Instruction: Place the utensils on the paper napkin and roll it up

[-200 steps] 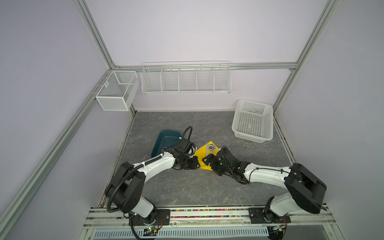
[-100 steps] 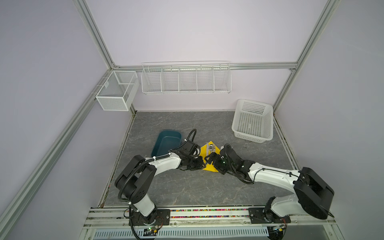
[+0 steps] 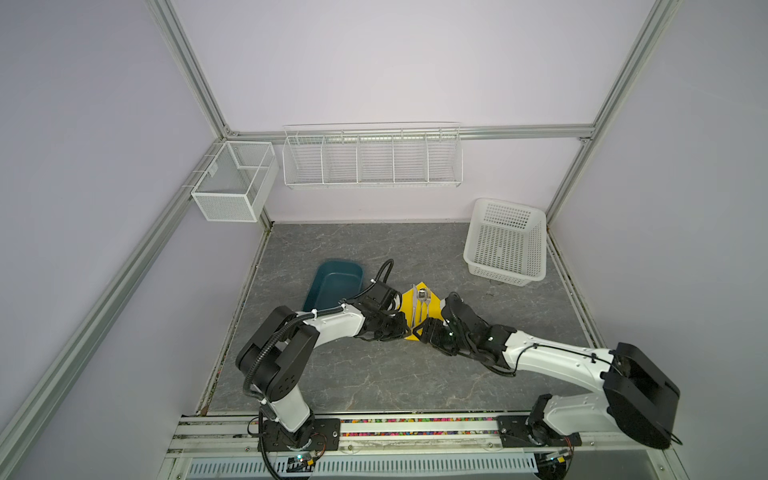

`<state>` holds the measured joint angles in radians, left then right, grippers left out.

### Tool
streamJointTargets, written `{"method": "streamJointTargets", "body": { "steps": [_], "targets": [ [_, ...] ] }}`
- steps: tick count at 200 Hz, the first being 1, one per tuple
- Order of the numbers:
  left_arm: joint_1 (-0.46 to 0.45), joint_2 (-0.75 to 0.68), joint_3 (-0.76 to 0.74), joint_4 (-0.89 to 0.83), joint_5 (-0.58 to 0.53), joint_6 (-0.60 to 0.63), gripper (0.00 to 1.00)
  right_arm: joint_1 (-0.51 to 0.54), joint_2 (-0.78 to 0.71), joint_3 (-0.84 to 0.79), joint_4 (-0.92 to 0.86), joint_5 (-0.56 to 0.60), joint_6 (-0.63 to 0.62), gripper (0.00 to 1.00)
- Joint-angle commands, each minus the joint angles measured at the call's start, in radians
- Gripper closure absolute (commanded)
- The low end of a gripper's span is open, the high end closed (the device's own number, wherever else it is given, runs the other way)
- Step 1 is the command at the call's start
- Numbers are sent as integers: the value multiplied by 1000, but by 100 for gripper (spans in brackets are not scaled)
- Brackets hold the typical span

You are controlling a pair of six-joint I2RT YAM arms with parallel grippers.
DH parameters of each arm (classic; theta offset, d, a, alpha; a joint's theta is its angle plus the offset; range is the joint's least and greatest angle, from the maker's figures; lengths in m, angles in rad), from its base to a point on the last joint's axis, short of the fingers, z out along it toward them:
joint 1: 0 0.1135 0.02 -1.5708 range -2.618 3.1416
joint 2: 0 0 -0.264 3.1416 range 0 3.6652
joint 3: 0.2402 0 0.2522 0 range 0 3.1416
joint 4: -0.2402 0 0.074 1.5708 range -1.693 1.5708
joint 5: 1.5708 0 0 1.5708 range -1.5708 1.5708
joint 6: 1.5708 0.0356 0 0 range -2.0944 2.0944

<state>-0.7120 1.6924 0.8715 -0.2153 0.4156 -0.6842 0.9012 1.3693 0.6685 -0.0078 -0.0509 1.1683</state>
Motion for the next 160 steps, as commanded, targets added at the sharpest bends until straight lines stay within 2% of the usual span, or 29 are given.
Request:
{"method": "streamJointTargets", "body": {
  "steps": [1, 13, 40, 74, 122, 160],
  "targets": [
    [-2, -13, 30, -5, -12, 1, 79, 19, 68, -1, 16, -36, -4, 48],
    [-1, -16, 31, -10, -11, 5, 79, 19, 106, 22, 13, -40, -24, 56],
    [-1, -38, 32, -41, -46, 34, 79, 20, 165, 96, -42, -37, -94, 62],
    [2, -92, 38, -87, -60, 67, 79, -12, 189, 119, -156, 43, -94, 62],
    [3, -173, 54, -148, -105, 83, 78, -40, 183, 140, -136, 37, -112, 60],
    [3, -170, 6, -110, -59, 70, 84, -62, 197, 153, -117, 28, -104, 60]
  ]
}}
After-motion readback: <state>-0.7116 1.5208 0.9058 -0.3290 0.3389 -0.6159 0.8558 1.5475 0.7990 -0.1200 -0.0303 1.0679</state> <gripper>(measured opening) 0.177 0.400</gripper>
